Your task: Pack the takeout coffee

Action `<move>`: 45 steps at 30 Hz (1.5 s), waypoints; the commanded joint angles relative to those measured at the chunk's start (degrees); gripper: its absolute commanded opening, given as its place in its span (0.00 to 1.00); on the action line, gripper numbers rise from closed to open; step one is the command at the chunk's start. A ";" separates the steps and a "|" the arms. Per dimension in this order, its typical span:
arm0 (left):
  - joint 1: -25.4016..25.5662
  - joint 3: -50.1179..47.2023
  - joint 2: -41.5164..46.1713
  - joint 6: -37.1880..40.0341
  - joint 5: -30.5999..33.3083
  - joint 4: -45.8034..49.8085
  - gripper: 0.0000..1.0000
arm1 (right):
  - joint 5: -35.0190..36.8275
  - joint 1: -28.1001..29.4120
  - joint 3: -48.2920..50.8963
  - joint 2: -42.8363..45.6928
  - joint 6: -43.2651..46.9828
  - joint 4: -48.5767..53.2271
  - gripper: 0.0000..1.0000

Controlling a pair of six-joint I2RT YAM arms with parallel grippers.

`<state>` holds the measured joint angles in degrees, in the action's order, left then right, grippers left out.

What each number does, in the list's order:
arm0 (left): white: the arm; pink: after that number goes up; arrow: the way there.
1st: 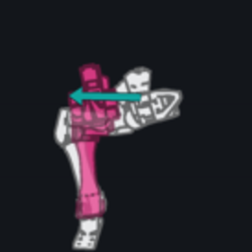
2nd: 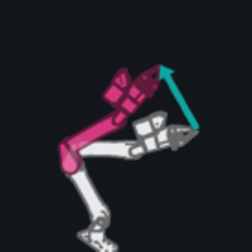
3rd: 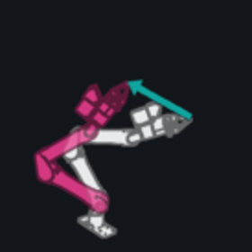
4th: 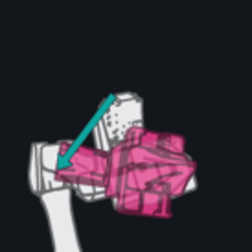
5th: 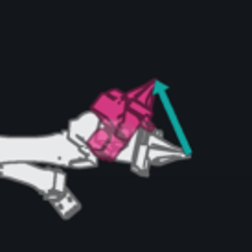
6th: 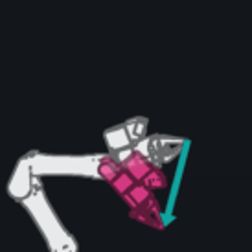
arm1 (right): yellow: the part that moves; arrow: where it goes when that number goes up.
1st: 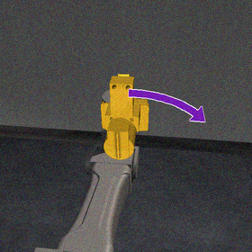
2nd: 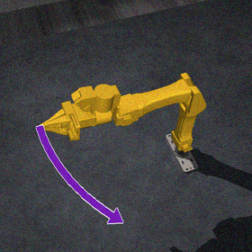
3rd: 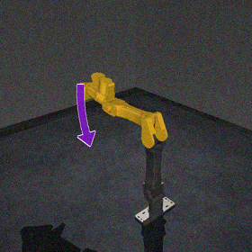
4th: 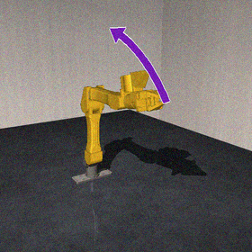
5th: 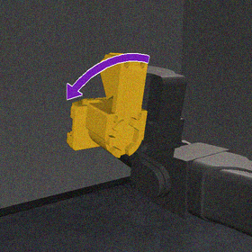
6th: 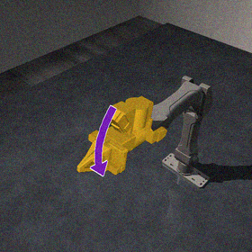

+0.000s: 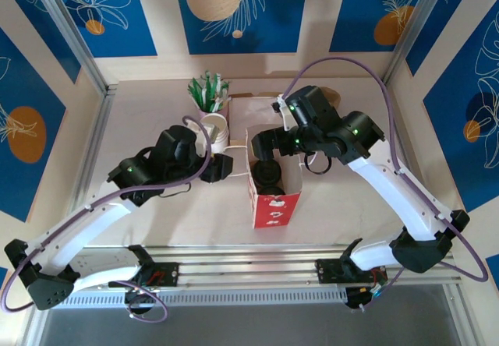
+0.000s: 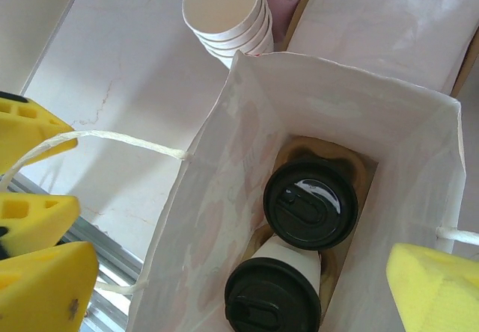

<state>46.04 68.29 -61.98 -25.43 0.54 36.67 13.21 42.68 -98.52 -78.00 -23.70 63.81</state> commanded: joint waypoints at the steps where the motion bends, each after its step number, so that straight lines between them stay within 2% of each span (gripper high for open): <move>1: 0.81 2.94 1.57 1.99 1.97 1.54 0.63 | -1.65 -0.78 0.51 0.73 -0.81 -0.54 0.98; 14: 0.79 6.59 4.48 6.81 9.91 3.74 0.78 | -2.89 -2.33 -0.80 -1.09 -0.83 -0.45 0.95; 24: 0.66 7.60 6.37 11.49 17.32 4.89 0.86 | -2.23 -3.19 -7.56 -6.28 0.67 0.52 0.91; 27: 0.65 8.32 6.88 13.26 20.49 5.81 0.89 | -1.84 -3.52 -11.68 -9.28 1.85 0.83 0.90; 31: 0.69 7.57 8.99 15.68 25.36 5.31 1.00 | -1.15 -4.19 -18.05 -14.68 3.14 1.41 0.88; 36: 0.59 4.80 12.06 17.65 31.98 4.87 1.00 | -4.94 -5.84 -27.72 -23.05 4.43 1.33 0.82; 40: 0.52 1.34 13.69 18.76 34.68 3.52 1.00 | -8.31 -5.94 -36.47 -31.03 5.48 2.14 0.75; 45: 0.27 -5.00 15.05 20.60 40.04 0.64 1.00 | -11.13 -5.51 -50.26 -42.33 7.08 5.01 0.62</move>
<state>46.04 66.28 -47.40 -7.03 35.31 39.79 5.93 36.77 -143.11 -116.49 -18.33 66.06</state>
